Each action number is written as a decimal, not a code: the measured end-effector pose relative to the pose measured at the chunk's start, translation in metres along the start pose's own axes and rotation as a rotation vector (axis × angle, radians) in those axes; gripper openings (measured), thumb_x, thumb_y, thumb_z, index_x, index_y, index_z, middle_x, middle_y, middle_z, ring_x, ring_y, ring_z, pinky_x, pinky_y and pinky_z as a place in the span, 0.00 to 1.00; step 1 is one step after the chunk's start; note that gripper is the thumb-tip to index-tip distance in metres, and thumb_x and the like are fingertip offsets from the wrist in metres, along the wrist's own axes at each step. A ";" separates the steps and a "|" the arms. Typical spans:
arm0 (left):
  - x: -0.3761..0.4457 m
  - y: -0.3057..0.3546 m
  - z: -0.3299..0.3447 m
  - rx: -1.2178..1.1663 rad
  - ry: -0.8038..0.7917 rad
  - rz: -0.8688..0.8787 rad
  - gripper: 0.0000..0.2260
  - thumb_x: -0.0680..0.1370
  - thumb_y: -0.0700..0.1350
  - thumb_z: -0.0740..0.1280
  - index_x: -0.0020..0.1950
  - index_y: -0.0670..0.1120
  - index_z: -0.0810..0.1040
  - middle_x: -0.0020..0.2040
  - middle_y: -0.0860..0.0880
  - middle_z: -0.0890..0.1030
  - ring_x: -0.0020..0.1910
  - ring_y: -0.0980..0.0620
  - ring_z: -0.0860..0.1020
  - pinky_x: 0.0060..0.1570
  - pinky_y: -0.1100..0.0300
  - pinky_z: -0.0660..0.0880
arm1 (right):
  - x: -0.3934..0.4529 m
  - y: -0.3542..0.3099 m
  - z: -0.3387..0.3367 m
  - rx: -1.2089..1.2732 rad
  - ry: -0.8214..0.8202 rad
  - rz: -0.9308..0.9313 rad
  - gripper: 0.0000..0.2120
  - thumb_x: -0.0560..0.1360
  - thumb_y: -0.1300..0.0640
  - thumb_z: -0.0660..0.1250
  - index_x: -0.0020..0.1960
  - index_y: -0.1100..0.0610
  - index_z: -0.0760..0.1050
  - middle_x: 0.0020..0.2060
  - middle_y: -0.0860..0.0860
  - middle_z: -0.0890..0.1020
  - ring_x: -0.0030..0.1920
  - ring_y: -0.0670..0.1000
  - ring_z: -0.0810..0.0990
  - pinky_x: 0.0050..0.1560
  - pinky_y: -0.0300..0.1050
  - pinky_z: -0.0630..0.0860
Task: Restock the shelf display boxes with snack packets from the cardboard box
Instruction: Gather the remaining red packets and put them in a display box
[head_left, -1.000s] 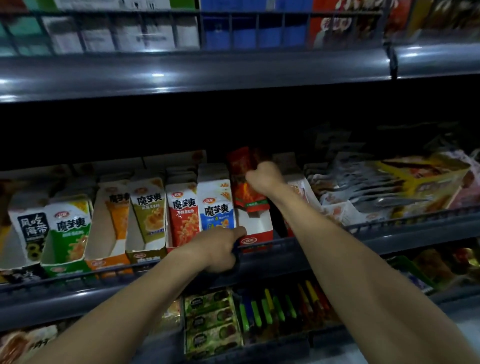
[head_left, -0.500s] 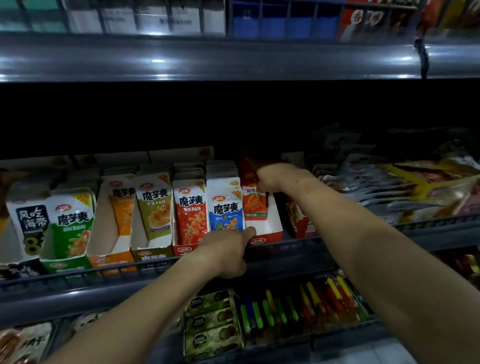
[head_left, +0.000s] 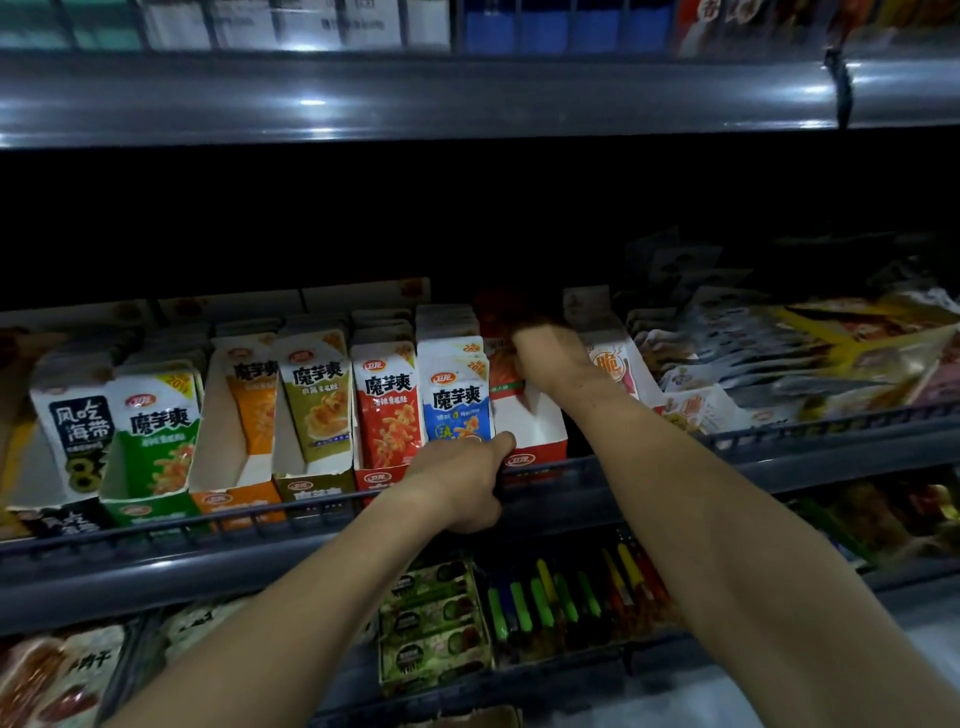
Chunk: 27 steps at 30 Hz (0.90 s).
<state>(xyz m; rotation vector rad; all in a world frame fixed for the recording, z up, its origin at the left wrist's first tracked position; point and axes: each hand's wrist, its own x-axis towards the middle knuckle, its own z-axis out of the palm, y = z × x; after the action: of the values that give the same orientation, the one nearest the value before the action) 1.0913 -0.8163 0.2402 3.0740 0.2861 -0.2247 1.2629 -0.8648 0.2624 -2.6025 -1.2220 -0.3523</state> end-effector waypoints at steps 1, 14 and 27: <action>0.000 0.000 0.001 0.005 0.006 0.001 0.22 0.74 0.47 0.66 0.65 0.50 0.63 0.58 0.45 0.75 0.56 0.42 0.75 0.52 0.51 0.74 | -0.004 -0.002 -0.005 -0.026 -0.070 0.026 0.09 0.80 0.57 0.59 0.56 0.58 0.75 0.50 0.59 0.80 0.49 0.60 0.80 0.45 0.47 0.74; -0.048 -0.013 0.013 -0.358 0.580 0.122 0.16 0.75 0.40 0.66 0.63 0.45 0.75 0.57 0.46 0.78 0.57 0.47 0.76 0.56 0.57 0.73 | -0.102 -0.013 -0.041 0.248 0.090 -0.020 0.10 0.75 0.59 0.65 0.56 0.54 0.78 0.50 0.53 0.82 0.49 0.56 0.80 0.47 0.53 0.79; -0.234 -0.068 0.284 -0.656 -0.057 -0.203 0.08 0.72 0.40 0.68 0.47 0.49 0.83 0.44 0.52 0.84 0.44 0.55 0.82 0.44 0.68 0.71 | -0.320 -0.127 0.124 0.529 -0.481 0.067 0.05 0.76 0.57 0.68 0.52 0.55 0.80 0.41 0.46 0.80 0.41 0.42 0.77 0.46 0.37 0.76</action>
<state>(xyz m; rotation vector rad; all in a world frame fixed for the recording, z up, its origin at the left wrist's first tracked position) 0.8113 -0.8089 -0.0084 2.3876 0.5440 -0.1791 0.9794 -0.9761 0.0589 -2.3015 -1.1504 0.5688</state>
